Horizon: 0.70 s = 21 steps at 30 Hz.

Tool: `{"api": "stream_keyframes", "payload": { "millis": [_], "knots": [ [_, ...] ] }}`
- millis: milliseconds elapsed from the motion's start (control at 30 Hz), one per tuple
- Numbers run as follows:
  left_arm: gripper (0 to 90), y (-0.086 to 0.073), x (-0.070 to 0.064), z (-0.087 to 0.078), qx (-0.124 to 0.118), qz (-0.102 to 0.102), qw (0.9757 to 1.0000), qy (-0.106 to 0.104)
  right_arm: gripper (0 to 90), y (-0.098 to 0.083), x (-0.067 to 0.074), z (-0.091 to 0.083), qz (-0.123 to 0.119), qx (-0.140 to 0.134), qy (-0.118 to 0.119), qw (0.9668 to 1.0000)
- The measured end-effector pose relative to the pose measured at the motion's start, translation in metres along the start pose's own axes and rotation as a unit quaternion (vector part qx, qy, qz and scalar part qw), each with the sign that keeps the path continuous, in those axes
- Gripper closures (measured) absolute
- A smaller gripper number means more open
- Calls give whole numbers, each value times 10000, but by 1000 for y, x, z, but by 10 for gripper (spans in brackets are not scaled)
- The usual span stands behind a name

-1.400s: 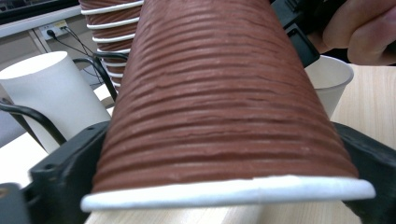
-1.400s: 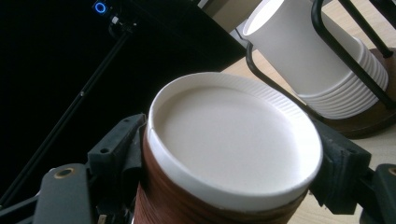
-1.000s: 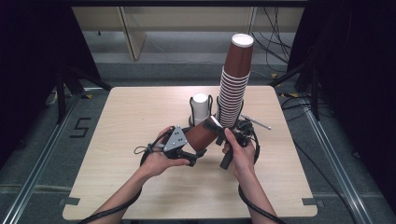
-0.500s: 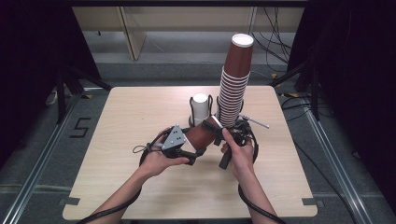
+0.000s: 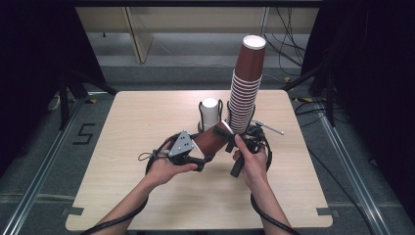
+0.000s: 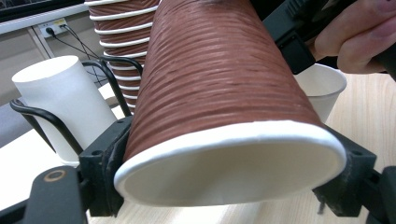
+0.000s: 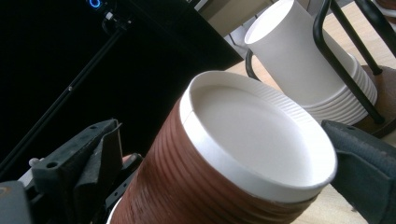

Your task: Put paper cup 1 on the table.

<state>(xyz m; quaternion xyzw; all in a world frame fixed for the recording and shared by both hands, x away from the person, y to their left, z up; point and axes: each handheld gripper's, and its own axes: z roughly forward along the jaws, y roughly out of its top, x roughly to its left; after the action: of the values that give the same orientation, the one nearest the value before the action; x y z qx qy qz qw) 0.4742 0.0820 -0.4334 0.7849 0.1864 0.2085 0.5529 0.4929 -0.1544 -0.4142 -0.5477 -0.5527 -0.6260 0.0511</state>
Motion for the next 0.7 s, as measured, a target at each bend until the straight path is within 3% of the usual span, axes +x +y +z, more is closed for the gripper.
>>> {"api": "stream_keyframes", "payload": {
  "millis": [267,500,700],
  "knots": [
    [190,2,2,-1,87,-10,10000,-34,11,0,-1,-3,-93,-51,-12,9999],
    [189,5,5,-2,211,5,9997,-93,6,1,1,-4,-570,-75,-241,9981],
    [188,7,7,-3,281,-3,9996,-79,6,2,0,-5,-536,-93,-271,9982]
  ]
}}
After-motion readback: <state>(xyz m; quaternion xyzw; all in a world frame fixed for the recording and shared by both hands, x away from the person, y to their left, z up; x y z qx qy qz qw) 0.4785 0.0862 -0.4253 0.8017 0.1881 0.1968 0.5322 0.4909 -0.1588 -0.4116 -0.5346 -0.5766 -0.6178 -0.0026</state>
